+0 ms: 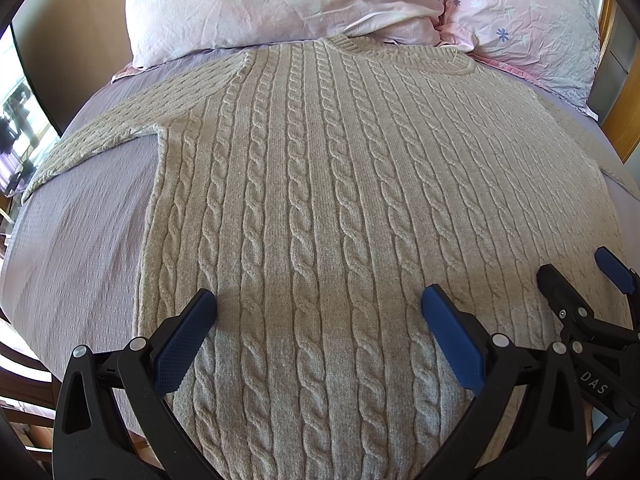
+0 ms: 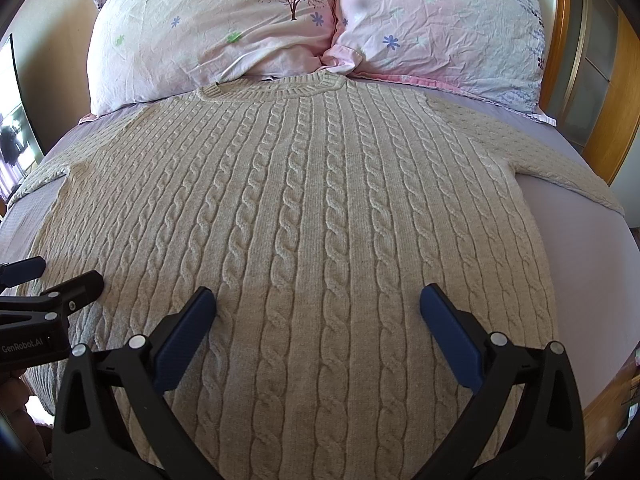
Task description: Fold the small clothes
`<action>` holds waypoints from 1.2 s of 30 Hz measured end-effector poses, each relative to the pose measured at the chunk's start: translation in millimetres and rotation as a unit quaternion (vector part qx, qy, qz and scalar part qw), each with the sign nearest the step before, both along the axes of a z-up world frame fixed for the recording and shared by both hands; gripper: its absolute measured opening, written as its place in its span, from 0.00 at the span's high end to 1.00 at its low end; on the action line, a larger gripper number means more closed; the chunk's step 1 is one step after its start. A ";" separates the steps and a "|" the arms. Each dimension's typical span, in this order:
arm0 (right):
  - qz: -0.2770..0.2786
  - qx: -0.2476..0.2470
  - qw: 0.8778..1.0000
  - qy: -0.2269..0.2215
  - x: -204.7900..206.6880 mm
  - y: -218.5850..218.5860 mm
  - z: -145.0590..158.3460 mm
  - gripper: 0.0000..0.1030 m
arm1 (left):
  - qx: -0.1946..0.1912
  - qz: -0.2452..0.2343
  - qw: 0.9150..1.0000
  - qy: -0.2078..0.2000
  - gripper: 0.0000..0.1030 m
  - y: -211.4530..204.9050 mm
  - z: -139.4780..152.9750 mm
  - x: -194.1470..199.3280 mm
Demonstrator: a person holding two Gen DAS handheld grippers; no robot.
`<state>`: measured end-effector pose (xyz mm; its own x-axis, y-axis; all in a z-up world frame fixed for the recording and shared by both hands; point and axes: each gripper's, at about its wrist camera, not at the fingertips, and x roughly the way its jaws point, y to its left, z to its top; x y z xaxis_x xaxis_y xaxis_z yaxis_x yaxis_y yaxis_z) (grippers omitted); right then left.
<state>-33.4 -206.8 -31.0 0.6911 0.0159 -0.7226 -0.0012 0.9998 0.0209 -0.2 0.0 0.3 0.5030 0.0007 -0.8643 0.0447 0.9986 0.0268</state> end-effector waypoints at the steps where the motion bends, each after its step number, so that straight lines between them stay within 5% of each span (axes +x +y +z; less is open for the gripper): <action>1: 0.000 0.000 1.000 0.000 0.0 -0.1 0.0 0.02 | 0.000 0.000 1.000 0.000 0.01 0.0 0.0 0.0; 36: -0.002 -0.003 1.000 0.002 -0.1 0.3 1.4 0.02 | 0.000 0.000 1.000 -0.002 0.01 0.0 1.3 -1.5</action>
